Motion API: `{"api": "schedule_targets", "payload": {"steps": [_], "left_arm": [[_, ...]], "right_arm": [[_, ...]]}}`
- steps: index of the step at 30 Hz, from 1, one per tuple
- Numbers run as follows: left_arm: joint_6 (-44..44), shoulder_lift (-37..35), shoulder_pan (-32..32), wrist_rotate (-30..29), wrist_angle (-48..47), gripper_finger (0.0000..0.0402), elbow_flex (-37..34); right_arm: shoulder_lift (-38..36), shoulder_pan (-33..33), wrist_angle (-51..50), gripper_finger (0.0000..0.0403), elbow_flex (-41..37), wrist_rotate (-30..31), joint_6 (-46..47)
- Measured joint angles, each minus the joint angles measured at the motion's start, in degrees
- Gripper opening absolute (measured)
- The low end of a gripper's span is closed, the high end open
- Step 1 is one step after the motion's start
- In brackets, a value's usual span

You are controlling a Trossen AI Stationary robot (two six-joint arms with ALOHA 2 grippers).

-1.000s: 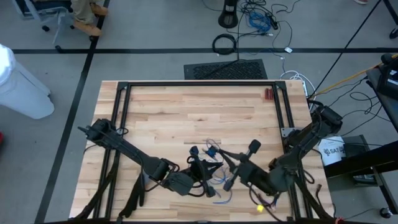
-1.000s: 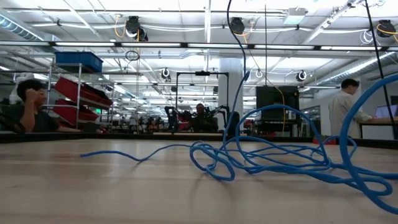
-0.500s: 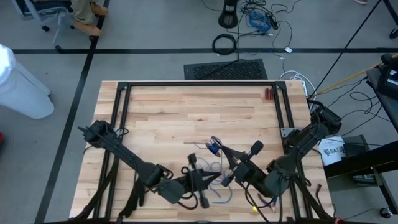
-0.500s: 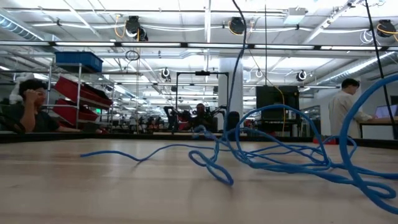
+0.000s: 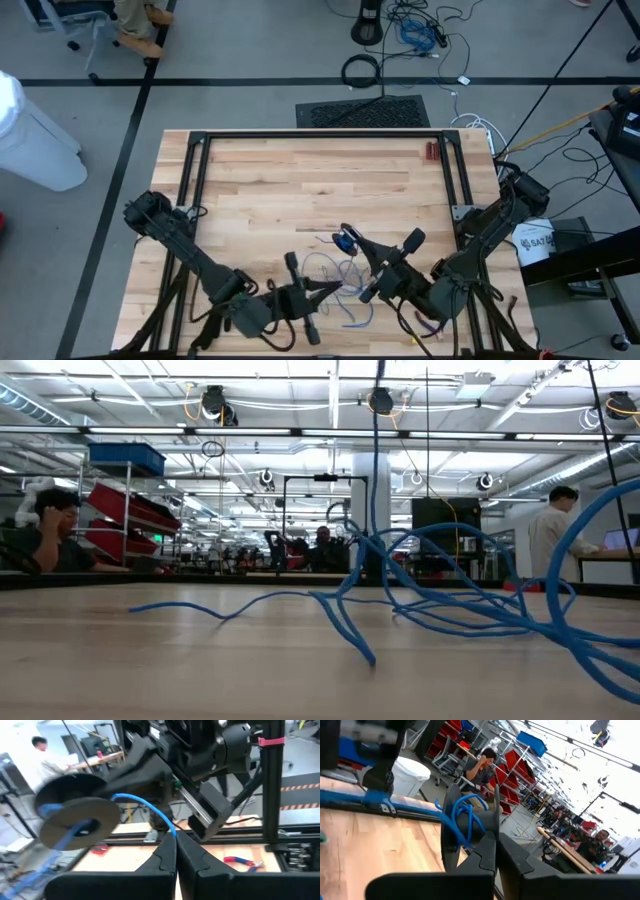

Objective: Coil cords
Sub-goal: Coil the blue wire onto the black spool

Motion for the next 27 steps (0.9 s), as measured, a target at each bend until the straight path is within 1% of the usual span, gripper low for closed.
{"api": "schedule_targets", "payload": {"steps": [5, 11, 14, 16, 20, 22, 27], "left_arm": [[4.2, -1.1, -2.3, -7.9, 0.2, 0.0001, 0.0], [10.9, -1.3, -4.4, -21.6, 0.1, 0.0001, 0.0], [15.0, -1.3, -4.9, -27.2, 0.0, 0.0001, 0.0], [17.2, -1.3, -5.0, -29.9, 0.0, 0.0001, 0.0], [21.1, -1.3, -5.1, -31.0, -0.2, 0.0001, 0.0], [22.5, -1.3, -5.1, -31.0, -0.3, 0.0001, 0.0], [22.8, -1.3, -5.1, -31.1, -2.1, 0.0001, 0.0]], "right_arm": [[0.0, 0.5, 0.0, 0.0, 0.0, 0.0, -0.8], [0.0, 1.4, 0.0, 0.0, 0.0, -0.2, -0.3], [0.0, 2.0, 0.0, 0.0, 0.0, -2.4, 1.5], [0.0, 2.3, -0.1, 0.0, 0.0, -5.2, 3.6], [0.0, 2.8, -0.2, 0.0, 0.0, -11.0, 5.7], [0.0, 3.0, -0.3, 0.0, 0.0, -12.8, 5.9], [0.0, 3.8, -1.0, 0.0, 0.0, -13.7, 6.0]]}}
